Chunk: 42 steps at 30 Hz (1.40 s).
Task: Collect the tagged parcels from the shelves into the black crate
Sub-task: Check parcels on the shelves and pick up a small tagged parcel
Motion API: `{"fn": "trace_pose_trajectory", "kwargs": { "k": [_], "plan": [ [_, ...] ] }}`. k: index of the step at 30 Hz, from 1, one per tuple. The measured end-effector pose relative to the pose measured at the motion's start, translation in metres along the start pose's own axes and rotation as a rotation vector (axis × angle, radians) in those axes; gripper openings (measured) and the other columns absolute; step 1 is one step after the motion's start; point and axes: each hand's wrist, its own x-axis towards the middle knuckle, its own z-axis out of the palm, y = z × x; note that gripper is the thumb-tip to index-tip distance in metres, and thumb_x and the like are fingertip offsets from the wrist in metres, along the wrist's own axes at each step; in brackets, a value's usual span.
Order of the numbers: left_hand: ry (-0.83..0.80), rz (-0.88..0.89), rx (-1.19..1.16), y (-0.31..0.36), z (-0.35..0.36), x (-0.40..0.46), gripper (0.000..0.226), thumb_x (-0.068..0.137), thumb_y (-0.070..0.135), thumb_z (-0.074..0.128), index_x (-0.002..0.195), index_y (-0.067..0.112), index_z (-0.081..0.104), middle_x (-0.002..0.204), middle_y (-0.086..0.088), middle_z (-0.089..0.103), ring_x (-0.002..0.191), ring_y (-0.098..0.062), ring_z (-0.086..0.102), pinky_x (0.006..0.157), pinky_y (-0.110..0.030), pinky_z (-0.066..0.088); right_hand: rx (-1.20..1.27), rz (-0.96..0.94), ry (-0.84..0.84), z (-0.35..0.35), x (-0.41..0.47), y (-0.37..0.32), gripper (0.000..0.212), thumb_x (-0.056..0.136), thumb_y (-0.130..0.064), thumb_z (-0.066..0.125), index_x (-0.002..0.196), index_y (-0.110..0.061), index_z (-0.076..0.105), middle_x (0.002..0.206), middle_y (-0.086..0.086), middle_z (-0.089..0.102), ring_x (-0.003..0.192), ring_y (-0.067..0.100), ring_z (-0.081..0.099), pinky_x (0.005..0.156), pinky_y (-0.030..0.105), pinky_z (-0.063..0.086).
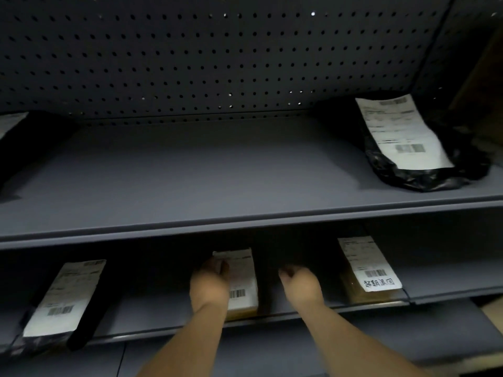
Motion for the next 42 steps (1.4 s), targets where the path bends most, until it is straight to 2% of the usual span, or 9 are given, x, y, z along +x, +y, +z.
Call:
{"fn": "trace_pose_trajectory", "kwargs": {
  "k": [3,6,10,15,20,23,26,38,42],
  "plan": [
    [0.017,0.156,0.229,0.030,0.015,-0.013,0.038,0.098,0.035,0.041,0.132,0.022,0.050,0.131,-0.010,0.052,0.112,-0.027,0.056,0.089,-0.035,0.051,-0.315,-0.223,0.153,-0.026,0.005,0.014,0.034,0.095,-0.037,0.045,0.121,-0.021,0.060,0.116,0.002,0.064,0.107,0.020,0.058,0.083,0.026,0.047],
    [0.063,0.282,0.398,0.060,0.038,-0.032,0.043,0.097,0.043,0.036,0.135,0.026,0.047,0.139,-0.003,0.049,0.125,-0.023,0.046,0.098,-0.031,0.042,-0.468,-0.416,0.284,-0.058,0.009,0.031,0.036,0.095,-0.034,0.043,0.127,-0.025,0.055,0.125,0.001,0.058,0.116,0.022,0.050,0.091,0.029,0.043],
    [0.114,0.427,0.529,0.093,0.077,-0.060,0.044,0.096,0.045,0.036,0.135,0.029,0.046,0.141,0.002,0.046,0.126,-0.020,0.044,0.097,-0.028,0.038,-0.551,-0.526,0.287,-0.107,0.019,0.059,0.035,0.093,-0.031,0.045,0.126,-0.025,0.055,0.125,-0.001,0.057,0.120,0.020,0.047,0.096,0.030,0.041],
    [0.114,0.540,0.596,0.131,0.124,-0.099,0.038,0.094,0.046,0.036,0.125,0.030,0.053,0.123,0.003,0.057,0.108,-0.018,0.054,0.086,-0.029,0.043,-0.661,-0.600,0.313,-0.168,0.034,0.096,0.031,0.091,-0.026,0.042,0.116,-0.024,0.061,0.118,-0.002,0.061,0.111,0.020,0.052,0.093,0.028,0.039],
    [0.121,0.523,0.604,0.155,0.162,-0.135,0.035,0.095,0.045,0.038,0.119,0.028,0.055,0.118,0.004,0.059,0.108,-0.016,0.053,0.090,-0.029,0.039,-0.640,-0.602,0.310,-0.210,0.043,0.133,0.027,0.093,-0.031,0.042,0.113,-0.027,0.060,0.113,-0.004,0.061,0.107,0.018,0.050,0.091,0.028,0.038],
    [0.145,0.516,0.583,0.161,0.179,-0.152,0.033,0.094,0.045,0.038,0.114,0.028,0.058,0.116,0.006,0.059,0.108,-0.013,0.052,0.091,-0.027,0.038,-0.621,-0.621,0.291,-0.227,0.048,0.153,0.032,0.094,-0.031,0.043,0.123,-0.027,0.055,0.123,-0.006,0.058,0.116,0.016,0.048,0.098,0.027,0.037],
    [0.147,0.503,0.560,0.162,0.193,-0.165,0.035,0.094,0.044,0.040,0.119,0.026,0.057,0.125,0.006,0.056,0.113,-0.012,0.050,0.094,-0.027,0.037,-0.613,-0.631,0.274,-0.237,0.050,0.171,0.037,0.095,-0.032,0.045,0.131,-0.024,0.052,0.132,-0.005,0.054,0.123,0.014,0.045,0.105,0.028,0.035],
    [0.156,0.385,0.541,0.141,0.208,-0.180,0.037,0.095,0.045,0.039,0.123,0.026,0.056,0.132,0.007,0.053,0.120,-0.011,0.047,0.098,-0.026,0.035,-0.552,-0.610,0.218,-0.230,0.052,0.200,0.039,0.097,-0.033,0.042,0.134,-0.023,0.050,0.134,-0.006,0.053,0.124,0.012,0.044,0.105,0.025,0.035],
    [0.155,0.322,0.471,0.139,0.207,-0.175,0.036,0.095,0.043,0.043,0.122,0.024,0.057,0.127,0.006,0.057,0.115,-0.012,0.050,0.094,-0.026,0.038,-0.512,-0.573,0.187,-0.224,0.056,0.198,0.040,0.097,-0.033,0.042,0.135,-0.023,0.049,0.135,-0.006,0.052,0.125,0.011,0.043,0.104,0.025,0.036]
  ]
}}
